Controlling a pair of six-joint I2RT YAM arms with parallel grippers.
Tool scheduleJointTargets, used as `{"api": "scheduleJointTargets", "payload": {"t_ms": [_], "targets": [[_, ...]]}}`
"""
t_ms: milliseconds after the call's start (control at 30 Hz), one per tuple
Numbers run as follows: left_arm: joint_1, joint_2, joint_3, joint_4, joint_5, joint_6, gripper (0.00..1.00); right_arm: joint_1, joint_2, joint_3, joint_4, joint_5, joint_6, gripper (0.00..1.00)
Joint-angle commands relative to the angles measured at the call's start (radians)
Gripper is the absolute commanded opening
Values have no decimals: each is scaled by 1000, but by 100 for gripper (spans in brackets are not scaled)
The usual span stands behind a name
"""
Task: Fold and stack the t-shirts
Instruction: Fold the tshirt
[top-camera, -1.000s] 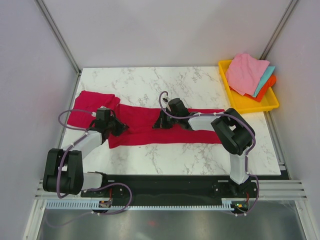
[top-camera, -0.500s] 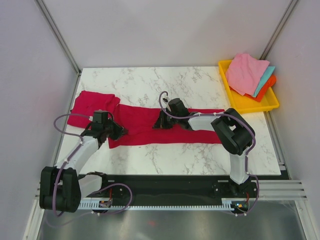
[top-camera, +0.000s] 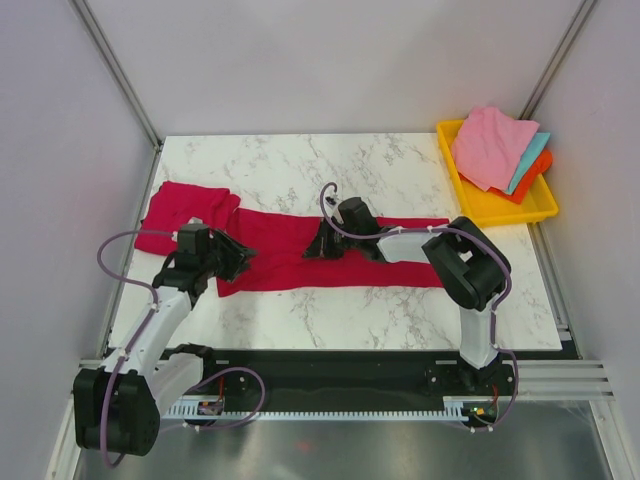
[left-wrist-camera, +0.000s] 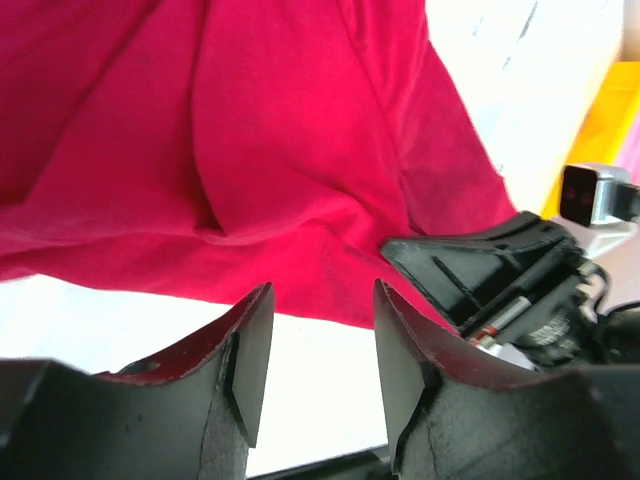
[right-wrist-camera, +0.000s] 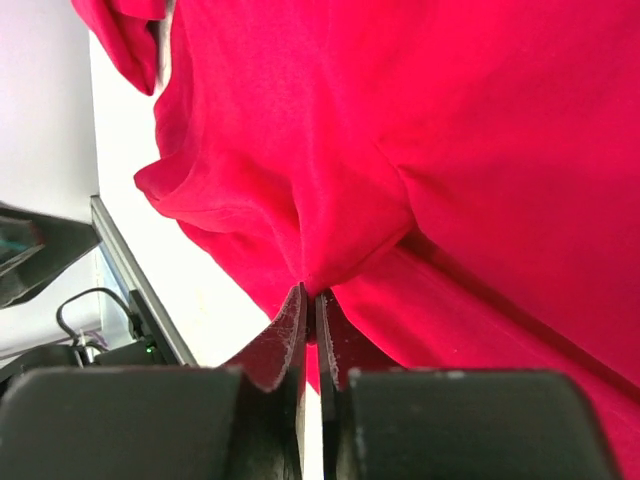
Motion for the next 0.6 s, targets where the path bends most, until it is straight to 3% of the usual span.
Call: {"api": "scheduleJointTargets", "payload": {"t_ms": [0, 200, 333, 567], "targets": [[1, -6, 7, -4, -48, 113, 51, -3, -53, -8, 57, -49, 35, 8], [-1, 68, 3, 71, -99, 274, 49, -3, -37, -31, 196, -133, 159, 13], [-1, 109, -7, 105, -122, 302, 49, -7, -49, -43, 195, -139, 164, 29], [-1, 154, -21, 160, -130, 345, 44, -18, -52, -55, 198, -136, 168, 29]]}}
